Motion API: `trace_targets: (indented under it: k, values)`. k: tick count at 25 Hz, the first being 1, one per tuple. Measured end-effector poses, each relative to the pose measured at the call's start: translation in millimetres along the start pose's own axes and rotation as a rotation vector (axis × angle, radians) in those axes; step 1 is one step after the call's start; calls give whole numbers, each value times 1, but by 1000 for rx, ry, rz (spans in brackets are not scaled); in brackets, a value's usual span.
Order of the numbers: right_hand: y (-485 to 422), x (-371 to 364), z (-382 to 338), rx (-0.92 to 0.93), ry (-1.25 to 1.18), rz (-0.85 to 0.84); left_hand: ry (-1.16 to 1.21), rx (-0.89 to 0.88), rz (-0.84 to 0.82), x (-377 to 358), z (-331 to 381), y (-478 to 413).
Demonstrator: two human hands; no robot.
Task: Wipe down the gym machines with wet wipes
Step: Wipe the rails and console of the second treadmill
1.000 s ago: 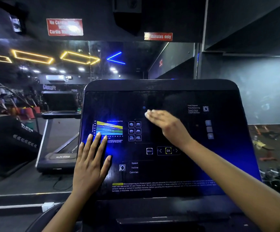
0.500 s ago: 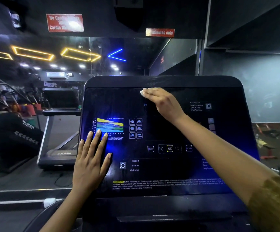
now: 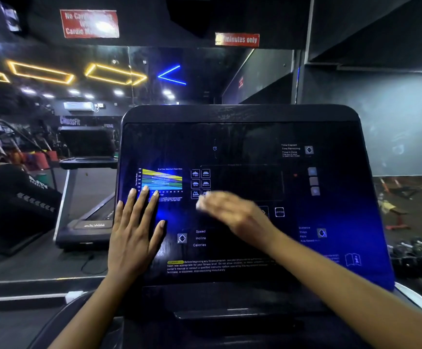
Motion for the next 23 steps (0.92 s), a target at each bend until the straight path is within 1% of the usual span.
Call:
trace_targets:
  k: [2, 3, 4, 6, 10, 12, 14, 16, 20, 22, 23]
  values:
    - [-24, 13, 61, -188, 69, 61, 0, 4, 1, 0, 1, 0]
    - [-33, 15, 81, -267, 89, 62, -1, 5, 1, 1, 1, 0]
    - [-38, 12, 89, -301, 97, 50, 0, 4, 1, 1, 1, 0]
    - [-38, -1, 68, -253, 117, 34, 1, 1, -3, 1, 1, -1]
    - [-8, -27, -33, 10, 39, -19, -5, -1, -5, 0, 0, 1]
    - [11, -35, -73, 75, -18, -57, -14, -4, -4, -1, 0, 0]
    - [20, -36, -89, 123, -90, -84, -11, 2, -18, 0, -1, 0]
    - [9, -26, -74, 120, -131, -49, 5, -5, -40, 1, -3, 6]
    - [-60, -7, 26, -108, 31, 94, -27, -55, -41, 4, -9, 34]
    - [-89, -13, 58, -187, 54, 67, -31, -53, -25, 6, -10, 38]
    - [-96, -20, 59, -179, 55, 42, -28, -50, -19, 7, -10, 37]
Point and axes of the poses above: each hand's wrist, its own y-axis away from the middle knuckle, its own x-axis out of the back of the hand, z = x × y, the point moved 10 cm from there along -y, towards the middle knuckle, and after that the axes turned 14 degrees about x, right-handed, at the moved point
